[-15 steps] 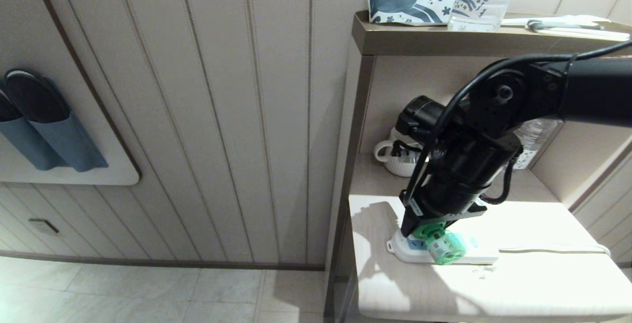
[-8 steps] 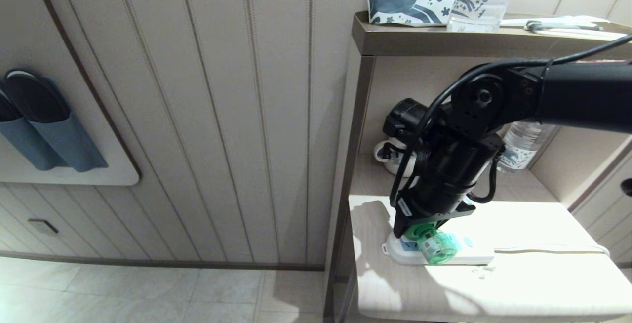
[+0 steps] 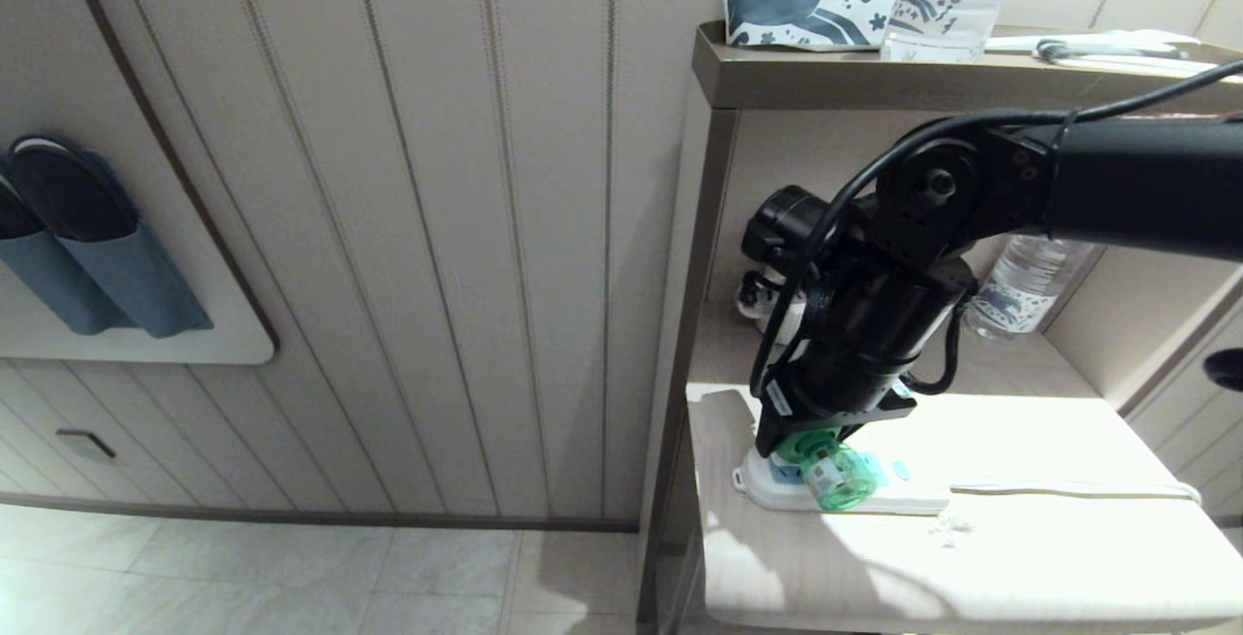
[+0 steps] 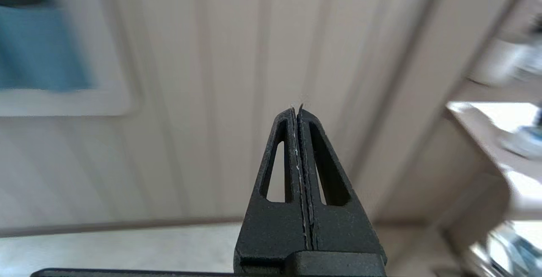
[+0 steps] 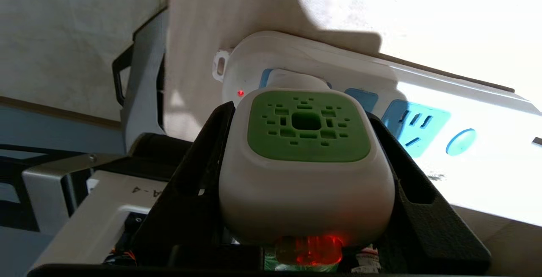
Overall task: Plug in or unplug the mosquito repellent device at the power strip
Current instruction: Hold the socket with your left hand and unplug it with your right hand
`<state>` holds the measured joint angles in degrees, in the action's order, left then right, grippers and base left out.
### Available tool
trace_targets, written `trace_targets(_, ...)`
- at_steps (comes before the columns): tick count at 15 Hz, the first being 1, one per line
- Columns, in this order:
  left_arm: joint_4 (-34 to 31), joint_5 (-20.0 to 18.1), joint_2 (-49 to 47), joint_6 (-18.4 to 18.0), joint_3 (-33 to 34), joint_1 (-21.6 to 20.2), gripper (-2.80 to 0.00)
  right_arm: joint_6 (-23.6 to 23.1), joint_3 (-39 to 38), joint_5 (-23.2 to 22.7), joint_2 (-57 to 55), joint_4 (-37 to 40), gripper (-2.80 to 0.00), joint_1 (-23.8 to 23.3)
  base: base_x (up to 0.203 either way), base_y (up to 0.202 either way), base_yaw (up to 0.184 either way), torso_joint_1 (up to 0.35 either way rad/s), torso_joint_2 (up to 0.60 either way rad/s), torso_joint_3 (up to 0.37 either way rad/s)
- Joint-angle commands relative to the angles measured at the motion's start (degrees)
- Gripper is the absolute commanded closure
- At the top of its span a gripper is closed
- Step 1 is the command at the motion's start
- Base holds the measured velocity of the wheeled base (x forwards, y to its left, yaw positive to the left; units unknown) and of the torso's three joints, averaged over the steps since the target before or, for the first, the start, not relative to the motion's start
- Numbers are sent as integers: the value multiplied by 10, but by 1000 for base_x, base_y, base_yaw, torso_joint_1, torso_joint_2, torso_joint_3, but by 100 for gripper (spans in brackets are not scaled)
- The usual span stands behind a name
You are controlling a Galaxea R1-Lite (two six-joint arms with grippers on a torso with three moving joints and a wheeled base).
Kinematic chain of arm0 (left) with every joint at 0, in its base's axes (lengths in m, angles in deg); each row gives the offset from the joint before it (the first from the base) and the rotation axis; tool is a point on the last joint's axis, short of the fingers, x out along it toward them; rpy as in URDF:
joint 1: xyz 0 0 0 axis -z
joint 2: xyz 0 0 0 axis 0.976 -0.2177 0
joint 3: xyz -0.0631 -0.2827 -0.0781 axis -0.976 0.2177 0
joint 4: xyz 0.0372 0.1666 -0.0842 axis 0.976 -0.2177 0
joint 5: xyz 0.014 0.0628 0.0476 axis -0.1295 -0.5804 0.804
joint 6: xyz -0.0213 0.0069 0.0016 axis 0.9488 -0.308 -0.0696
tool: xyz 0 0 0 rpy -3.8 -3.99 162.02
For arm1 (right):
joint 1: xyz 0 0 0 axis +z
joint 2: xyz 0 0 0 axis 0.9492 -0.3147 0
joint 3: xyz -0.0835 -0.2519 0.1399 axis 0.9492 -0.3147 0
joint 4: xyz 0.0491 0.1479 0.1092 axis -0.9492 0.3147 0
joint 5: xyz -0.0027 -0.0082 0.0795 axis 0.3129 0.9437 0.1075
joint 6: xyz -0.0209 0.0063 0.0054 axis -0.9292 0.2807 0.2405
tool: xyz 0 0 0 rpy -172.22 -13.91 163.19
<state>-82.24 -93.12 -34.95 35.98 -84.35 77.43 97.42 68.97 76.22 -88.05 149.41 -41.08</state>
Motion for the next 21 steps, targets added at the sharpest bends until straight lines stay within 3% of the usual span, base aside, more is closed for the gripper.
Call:
trace_targets(1,24,-33,-133,6,-16,0,0,8,19,0,-5,10,0,10,0,0,0,0,0,0)
trace_targets(4,81,-87,-261,26,-32,26,0,26,36,8,-15,19,0,23,0,0,0,0,0,0)
trace_targets(8,113,-96,-365,79,-73,214,0,26,39,9,-27,13,0,33,0,0,0,0,0,0)
trace_targets(10,126,-65,-422,102,-106,312,0,26,39,10,-29,12,0,32,0,0,0,0,0,0)
trace_targets(14,186,39,-532,115,-123,485,0,26,38,11,-30,-4,0,26,0,0,0,0,0,0)
trace_targets(16,213,66,-574,117,-129,533,0,26,38,11,-32,-6,0,27,0,0,0,0,0,0)
trace_targets(19,220,73,-603,115,-136,579,0,27,38,11,-35,-15,0,26,0,0,0,0,0,0)
trace_targets(21,220,84,-627,115,-138,614,0,54,38,12,-34,-26,0,26,0,0,0,0,0,0)
